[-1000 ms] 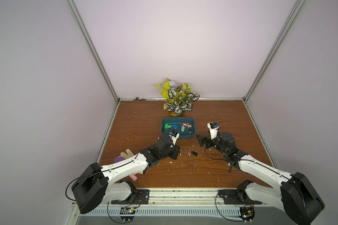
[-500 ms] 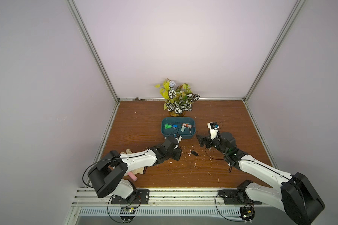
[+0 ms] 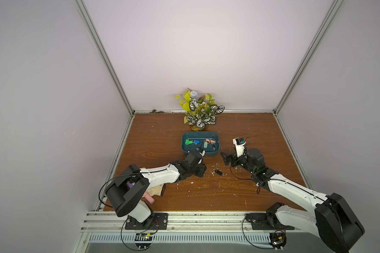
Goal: Take the keys out of the storage box
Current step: Place the key at the center of the board.
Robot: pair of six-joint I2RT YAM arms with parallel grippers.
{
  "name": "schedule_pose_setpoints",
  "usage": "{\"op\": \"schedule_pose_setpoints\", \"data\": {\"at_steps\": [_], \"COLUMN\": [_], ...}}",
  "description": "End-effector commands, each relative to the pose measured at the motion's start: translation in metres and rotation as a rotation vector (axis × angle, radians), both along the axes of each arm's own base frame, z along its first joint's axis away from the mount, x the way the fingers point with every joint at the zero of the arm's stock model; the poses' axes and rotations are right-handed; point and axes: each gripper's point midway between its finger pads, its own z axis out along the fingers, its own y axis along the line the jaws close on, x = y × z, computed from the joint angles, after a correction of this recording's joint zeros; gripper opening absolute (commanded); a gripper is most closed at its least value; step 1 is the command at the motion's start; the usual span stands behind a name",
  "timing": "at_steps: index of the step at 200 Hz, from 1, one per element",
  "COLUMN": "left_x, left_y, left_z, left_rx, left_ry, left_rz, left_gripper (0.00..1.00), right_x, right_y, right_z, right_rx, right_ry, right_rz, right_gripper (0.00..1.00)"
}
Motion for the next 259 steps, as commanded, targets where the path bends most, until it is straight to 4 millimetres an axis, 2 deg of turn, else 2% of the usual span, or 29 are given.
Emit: {"op": "schedule_pose_setpoints", "data": {"at_steps": [1, 13, 31, 66, 90, 103, 127, 165, 234, 259], "left_x": [0.009, 0.005, -0.006, -0.034, -0.042, -0.043, -0.043, -0.038, -0.022, -0.016], "left_y": [0.007, 0.013, 0.020, 0.021, 0.021, 0.020, 0.019, 0.019, 0.022, 0.024], "left_z": [0.031, 0.036, 0.029, -0.002, -0.021, -0.026, -0.035, -0.047, -0.057, -0.053], "left_rx": [-0.013, -0.013, 0.007, 0.022, 0.022, 0.026, 0.044, 0.086, 0.178, 0.178], "left_ry": [-0.090, -0.116, -0.114, -0.035, 0.016, 0.028, 0.039, 0.058, 0.063, 0.054], "left_rz": [0.012, 0.005, 0.008, 0.007, 0.015, 0.014, 0.016, 0.032, 0.066, 0.077], "left_gripper": [0.73, 0.81, 0.81, 0.67, 0.57, 0.56, 0.55, 0.47, 0.39, 0.37], "right_x": [0.000, 0.000, 0.000, 0.000, 0.000, 0.000, 0.000, 0.001, 0.002, 0.002], "right_y": [0.004, 0.005, 0.007, 0.008, 0.008, 0.008, 0.008, 0.006, 0.005, 0.006], "right_z": [0.005, 0.005, 0.003, 0.001, 0.001, 0.000, 0.000, -0.001, -0.003, -0.001], "right_rx": [0.008, 0.010, 0.009, 0.010, 0.013, 0.012, 0.012, 0.003, -0.007, -0.003], "right_ry": [-0.032, -0.032, -0.028, -0.018, -0.014, -0.010, -0.011, -0.011, -0.009, -0.012], "right_rz": [0.027, 0.033, 0.040, 0.044, 0.043, 0.042, 0.041, 0.031, 0.022, 0.028], "right_gripper": [0.99, 1.00, 0.99, 1.00, 1.00, 1.00, 1.00, 1.00, 1.00, 1.00]}}
